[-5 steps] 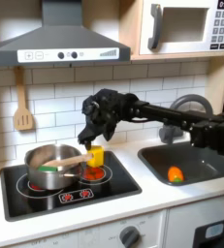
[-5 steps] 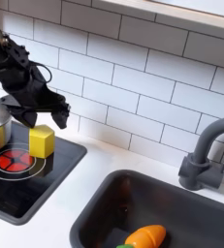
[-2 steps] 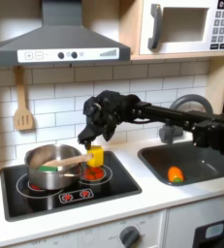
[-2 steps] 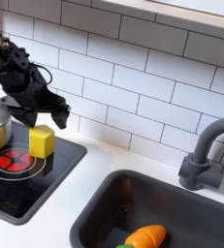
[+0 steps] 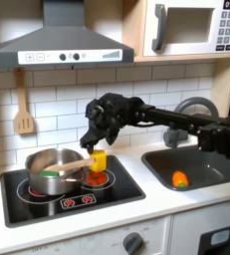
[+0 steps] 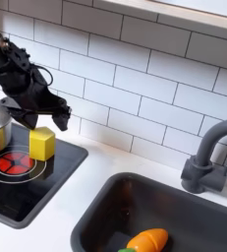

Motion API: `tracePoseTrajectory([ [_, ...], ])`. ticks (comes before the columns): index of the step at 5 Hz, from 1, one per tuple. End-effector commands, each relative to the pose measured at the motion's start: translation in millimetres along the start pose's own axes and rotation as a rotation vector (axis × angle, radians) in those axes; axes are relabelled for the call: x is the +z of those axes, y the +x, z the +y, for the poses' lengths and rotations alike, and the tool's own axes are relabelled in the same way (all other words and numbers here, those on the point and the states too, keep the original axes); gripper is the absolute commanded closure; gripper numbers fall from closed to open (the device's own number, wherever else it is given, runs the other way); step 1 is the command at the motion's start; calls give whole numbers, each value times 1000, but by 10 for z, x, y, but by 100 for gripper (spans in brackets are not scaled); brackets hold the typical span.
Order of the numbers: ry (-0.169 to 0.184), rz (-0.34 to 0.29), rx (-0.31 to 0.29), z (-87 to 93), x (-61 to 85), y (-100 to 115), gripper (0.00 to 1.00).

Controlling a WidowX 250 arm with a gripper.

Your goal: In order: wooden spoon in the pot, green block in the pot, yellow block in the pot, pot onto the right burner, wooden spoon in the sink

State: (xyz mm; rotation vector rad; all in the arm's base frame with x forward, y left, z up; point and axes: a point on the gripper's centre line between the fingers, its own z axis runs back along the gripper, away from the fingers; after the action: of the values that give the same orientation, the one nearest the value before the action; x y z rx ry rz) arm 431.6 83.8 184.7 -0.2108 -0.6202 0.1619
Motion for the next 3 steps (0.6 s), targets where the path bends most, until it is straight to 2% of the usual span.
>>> tracePoseTrajectory([
  [1,14,-6,14,64,28,-14,0],
  [3,14,-24,-8,14,34,60,0],
])
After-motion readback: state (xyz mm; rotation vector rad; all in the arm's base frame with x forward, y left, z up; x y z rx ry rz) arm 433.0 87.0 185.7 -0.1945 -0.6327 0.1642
